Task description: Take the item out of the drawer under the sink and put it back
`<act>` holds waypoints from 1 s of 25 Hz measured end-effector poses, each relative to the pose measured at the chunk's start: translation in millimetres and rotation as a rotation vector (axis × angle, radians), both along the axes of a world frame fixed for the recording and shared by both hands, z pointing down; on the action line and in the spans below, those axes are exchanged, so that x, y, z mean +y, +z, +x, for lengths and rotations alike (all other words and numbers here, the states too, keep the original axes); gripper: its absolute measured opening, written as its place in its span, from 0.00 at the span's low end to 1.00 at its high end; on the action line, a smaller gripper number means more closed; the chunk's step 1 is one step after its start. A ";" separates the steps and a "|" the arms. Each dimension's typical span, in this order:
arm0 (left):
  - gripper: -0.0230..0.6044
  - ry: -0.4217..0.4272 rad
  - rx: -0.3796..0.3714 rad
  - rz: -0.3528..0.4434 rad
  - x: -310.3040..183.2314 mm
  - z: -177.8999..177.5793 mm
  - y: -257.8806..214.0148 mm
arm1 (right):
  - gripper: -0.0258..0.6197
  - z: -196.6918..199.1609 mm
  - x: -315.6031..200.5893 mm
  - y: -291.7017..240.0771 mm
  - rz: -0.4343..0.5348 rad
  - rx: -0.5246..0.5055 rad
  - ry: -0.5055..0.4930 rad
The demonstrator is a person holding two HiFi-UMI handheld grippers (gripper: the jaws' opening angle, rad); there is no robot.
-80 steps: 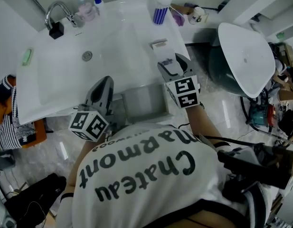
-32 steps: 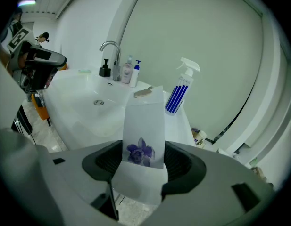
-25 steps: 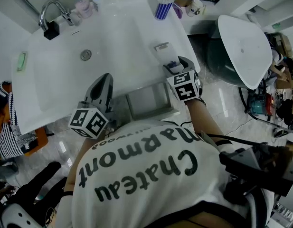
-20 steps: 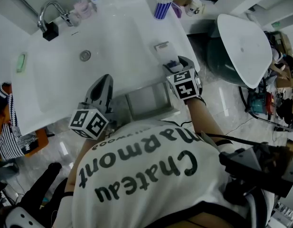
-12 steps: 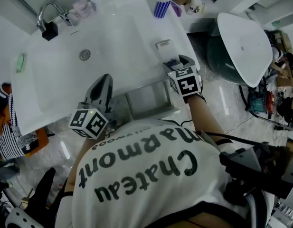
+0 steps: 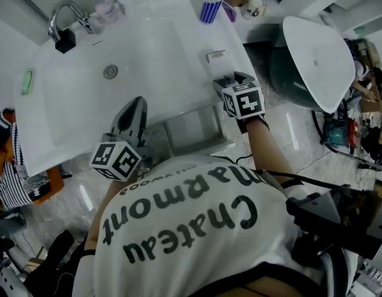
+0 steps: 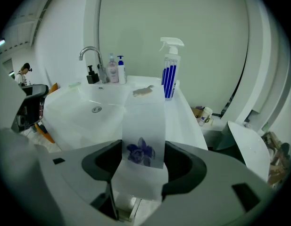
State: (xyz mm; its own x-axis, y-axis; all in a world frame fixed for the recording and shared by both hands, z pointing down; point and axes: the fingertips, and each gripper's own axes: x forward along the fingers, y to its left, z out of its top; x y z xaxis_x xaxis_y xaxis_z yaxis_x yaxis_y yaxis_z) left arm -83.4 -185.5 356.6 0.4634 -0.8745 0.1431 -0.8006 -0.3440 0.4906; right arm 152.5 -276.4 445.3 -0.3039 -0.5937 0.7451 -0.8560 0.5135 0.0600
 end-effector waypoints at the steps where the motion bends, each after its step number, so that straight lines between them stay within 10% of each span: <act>1: 0.05 0.001 0.001 0.000 0.4 0.8 -0.2 | 0.48 0.2 -0.1 -0.1 0.000 0.000 -0.001; 25: 0.05 0.006 0.008 -0.001 1.0 3.3 1.5 | 0.49 6.6 -7.7 5.4 -0.149 -0.077 0.060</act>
State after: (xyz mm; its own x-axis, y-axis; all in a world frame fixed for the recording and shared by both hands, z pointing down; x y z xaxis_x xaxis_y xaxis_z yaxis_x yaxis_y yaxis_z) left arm -80.1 -184.5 358.1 0.4695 -0.8717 0.1403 -0.7947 -0.3481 0.4972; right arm 159.2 -284.0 450.7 -0.3309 -0.4975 0.8019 -0.8846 0.4594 -0.0800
